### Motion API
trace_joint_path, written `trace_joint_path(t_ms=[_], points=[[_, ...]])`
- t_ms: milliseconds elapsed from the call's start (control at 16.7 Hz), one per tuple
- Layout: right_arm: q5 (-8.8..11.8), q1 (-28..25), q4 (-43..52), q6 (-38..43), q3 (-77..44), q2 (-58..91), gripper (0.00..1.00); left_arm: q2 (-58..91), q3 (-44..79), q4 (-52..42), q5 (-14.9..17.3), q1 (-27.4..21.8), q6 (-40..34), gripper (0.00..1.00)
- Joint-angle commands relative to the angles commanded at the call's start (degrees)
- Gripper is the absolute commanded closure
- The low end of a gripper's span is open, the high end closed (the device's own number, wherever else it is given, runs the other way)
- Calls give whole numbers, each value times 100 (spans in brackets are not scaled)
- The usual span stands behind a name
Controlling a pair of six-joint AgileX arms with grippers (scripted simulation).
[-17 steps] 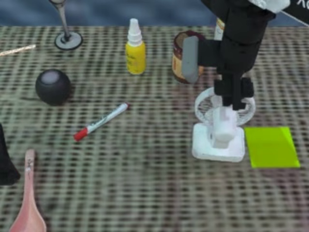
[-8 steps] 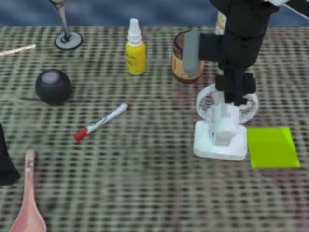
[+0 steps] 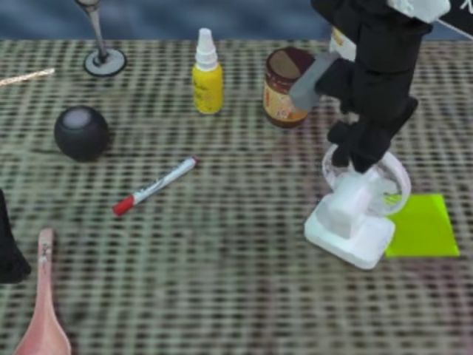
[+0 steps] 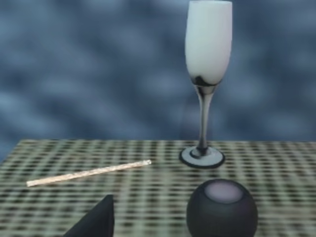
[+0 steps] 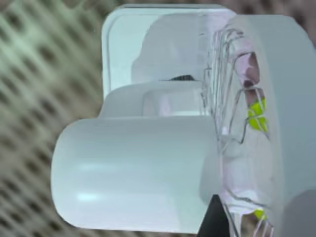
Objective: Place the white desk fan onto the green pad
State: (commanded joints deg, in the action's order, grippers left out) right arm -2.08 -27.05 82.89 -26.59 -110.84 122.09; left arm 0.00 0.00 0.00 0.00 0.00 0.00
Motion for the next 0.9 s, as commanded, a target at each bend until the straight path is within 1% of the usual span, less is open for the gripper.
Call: trace_joint_path(t_ms=[180, 420, 720, 900], points=[[-58, 140, -92, 1767, 210, -171, 100, 0, 0, 0, 0, 0, 0, 0], [-92, 380, -235, 4490, 489, -515, 100, 0, 0, 0, 0, 0, 0, 0], [-55, 730, -347, 8092, 861, -1008, 100, 0, 0, 0, 0, 0, 0, 0], [3, 941, -350, 10039, 1094, -1278, 100, 0, 0, 0, 0, 0, 0, 0]])
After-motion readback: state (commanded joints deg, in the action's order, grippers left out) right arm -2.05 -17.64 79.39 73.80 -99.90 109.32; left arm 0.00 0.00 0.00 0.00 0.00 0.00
